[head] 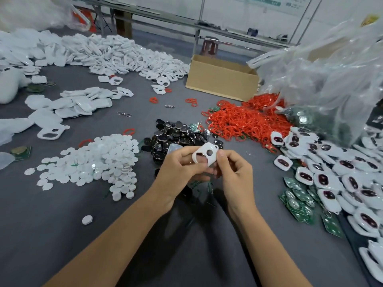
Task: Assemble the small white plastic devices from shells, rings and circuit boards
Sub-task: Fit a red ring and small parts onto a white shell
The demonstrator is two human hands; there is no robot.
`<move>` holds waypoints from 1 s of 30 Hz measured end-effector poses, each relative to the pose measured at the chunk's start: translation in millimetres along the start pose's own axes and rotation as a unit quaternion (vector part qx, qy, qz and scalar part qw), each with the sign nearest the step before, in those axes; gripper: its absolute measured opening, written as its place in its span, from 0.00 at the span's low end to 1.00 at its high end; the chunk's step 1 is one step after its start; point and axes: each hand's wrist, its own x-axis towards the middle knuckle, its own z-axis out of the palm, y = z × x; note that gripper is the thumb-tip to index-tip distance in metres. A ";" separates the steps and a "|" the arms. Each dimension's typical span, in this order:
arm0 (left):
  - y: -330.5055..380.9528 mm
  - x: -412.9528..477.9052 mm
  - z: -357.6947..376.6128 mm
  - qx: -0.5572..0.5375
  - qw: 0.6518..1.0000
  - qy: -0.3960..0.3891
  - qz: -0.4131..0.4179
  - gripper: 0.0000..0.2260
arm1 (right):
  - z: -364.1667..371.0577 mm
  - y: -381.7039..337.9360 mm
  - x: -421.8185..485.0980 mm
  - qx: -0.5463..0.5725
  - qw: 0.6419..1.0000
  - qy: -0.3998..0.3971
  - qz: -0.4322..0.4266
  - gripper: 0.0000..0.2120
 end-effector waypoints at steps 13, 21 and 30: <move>1.9 4.4 -2.5 -0.112 0.993 0.039 -0.005 0.09 | 11.7 0.5 -11.5 -0.004 0.993 -0.107 0.040 0.05; 0.0 9.7 -6.9 -0.105 0.988 0.109 -0.007 0.05 | -20.1 7.5 10.6 -0.327 0.939 0.076 -0.072 0.08; -6.4 3.4 -5.7 0.022 0.998 0.049 0.015 0.12 | -53.9 23.4 24.1 -0.534 0.842 0.069 -0.033 0.07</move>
